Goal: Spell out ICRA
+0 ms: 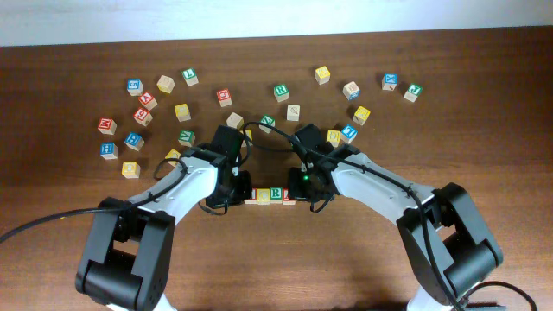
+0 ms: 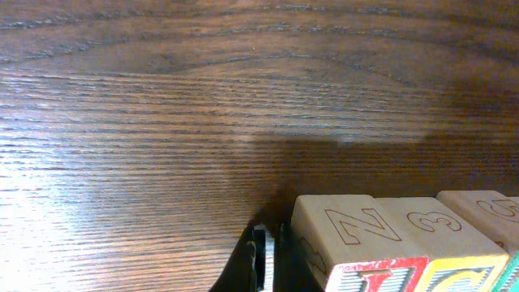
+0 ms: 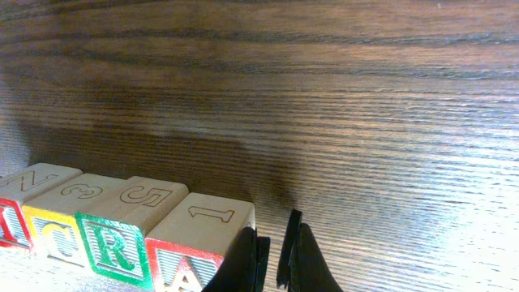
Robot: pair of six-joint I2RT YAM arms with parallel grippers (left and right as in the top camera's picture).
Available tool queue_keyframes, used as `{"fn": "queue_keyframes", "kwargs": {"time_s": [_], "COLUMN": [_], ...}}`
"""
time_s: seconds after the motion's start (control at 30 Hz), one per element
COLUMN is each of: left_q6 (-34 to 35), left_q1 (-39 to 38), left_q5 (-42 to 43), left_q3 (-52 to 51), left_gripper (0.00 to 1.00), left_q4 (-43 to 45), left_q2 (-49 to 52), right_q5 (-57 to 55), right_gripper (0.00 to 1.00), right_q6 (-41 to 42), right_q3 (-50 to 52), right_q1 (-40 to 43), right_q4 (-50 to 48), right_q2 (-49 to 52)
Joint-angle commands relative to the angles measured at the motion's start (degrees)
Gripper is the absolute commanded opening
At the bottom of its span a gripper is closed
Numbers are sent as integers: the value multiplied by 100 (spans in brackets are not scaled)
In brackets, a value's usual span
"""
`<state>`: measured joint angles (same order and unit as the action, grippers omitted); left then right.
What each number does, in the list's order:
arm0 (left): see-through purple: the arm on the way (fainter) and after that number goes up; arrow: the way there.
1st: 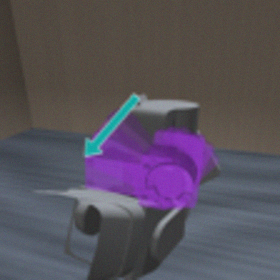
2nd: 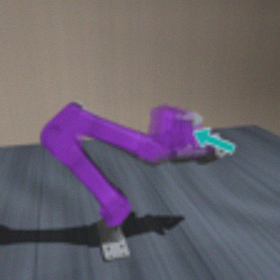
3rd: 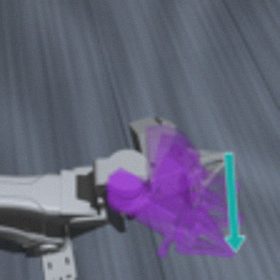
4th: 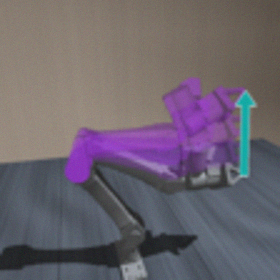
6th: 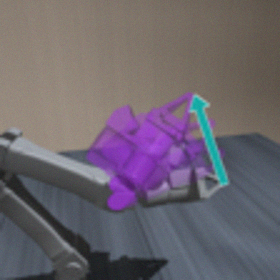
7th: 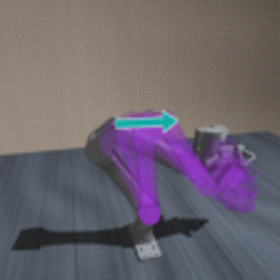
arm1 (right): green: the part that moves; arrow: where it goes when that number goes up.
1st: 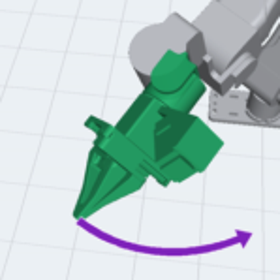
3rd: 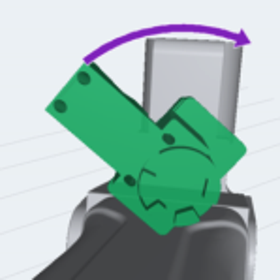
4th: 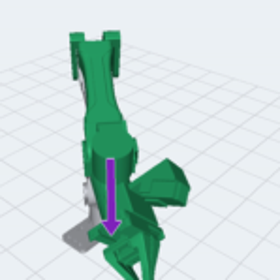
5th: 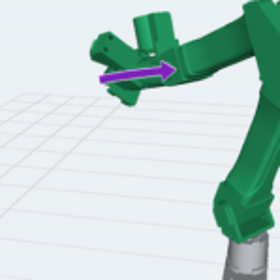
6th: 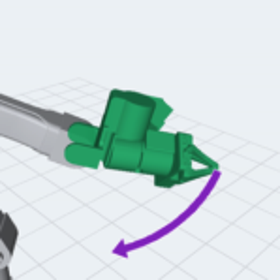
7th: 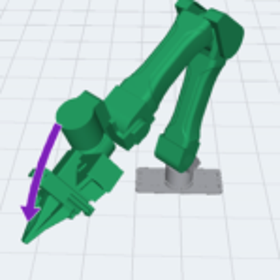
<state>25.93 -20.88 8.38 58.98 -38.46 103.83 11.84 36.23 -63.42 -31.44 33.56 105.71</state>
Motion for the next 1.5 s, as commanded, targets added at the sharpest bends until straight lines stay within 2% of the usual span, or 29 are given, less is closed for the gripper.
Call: {"fn": "queue_keyframes", "kwargs": {"time_s": [0.0,0.17,0.4,0.53,0.67,0.97,1.47], "left_q6": [-116,-116,-157,-155,-63,-4,-4], "left_q1": [-44,118,846,1681,2205,2245,2245], "left_q5": [-122,-393,-391,-385,-367,-374,-372], "left_q3": [-83,-37,96,96,94,-50,-50], "left_gripper": [0,0,0,0,0,0,0], "left_q4": [-55,-319,-470,-789,-994,-1005,-981], "left_q2": [225,216,-52,-109,-109,-109,-109], "right_q5": [256,258,286,472,444,-420,-476], "right_gripper": [4,4,4,4,4,4,4], "right_q6": [22,-195,-592,-575,-271,330,326], "right_q3": [44,-4,-804,-1534,-1545,-1534,-1534], "right_q1": [-42,90,520,463,131,-603,-691], "right_q4": [-37,42,848,702,201,-83,160], "right_q2": [55,42,39,42,149,841,1019]}}
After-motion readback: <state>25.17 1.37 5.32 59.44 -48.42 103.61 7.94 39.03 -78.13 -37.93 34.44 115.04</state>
